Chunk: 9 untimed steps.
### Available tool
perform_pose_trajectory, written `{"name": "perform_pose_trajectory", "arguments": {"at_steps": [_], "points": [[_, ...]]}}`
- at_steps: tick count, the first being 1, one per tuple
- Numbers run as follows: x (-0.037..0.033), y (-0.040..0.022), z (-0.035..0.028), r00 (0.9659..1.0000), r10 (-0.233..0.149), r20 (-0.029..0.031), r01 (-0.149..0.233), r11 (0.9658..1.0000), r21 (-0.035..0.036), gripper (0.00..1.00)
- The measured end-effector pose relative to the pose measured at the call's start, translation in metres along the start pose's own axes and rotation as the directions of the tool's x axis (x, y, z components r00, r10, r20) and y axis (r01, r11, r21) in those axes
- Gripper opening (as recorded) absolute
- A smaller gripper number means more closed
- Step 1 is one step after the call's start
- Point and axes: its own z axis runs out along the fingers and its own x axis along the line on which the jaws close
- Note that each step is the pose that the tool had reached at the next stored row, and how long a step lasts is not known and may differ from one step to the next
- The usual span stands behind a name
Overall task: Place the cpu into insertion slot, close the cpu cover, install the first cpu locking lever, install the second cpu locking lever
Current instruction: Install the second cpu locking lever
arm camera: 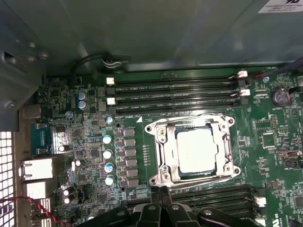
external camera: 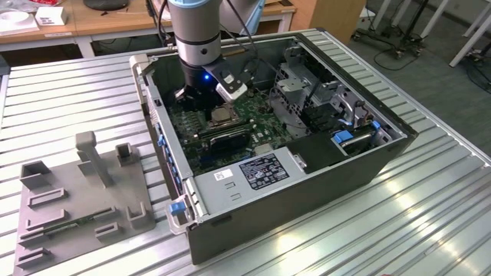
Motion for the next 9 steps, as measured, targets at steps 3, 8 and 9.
{"name": "perform_pose_trajectory", "arguments": {"at_steps": [3, 8, 9], "points": [[0.0000, 0.0000, -0.0001, 1.0000, 0.000, 0.0000, 0.000, 1.0000, 0.0001, 0.11], [-0.0025, 0.0002, 0.0001, 1.0000, 0.000, -0.0031, 0.000, 1.0000, 0.0013, 0.11], [-0.0043, 0.0004, 0.0004, 1.0000, 0.001, -0.0046, -0.001, 1.0000, 0.0015, 0.11]]}}
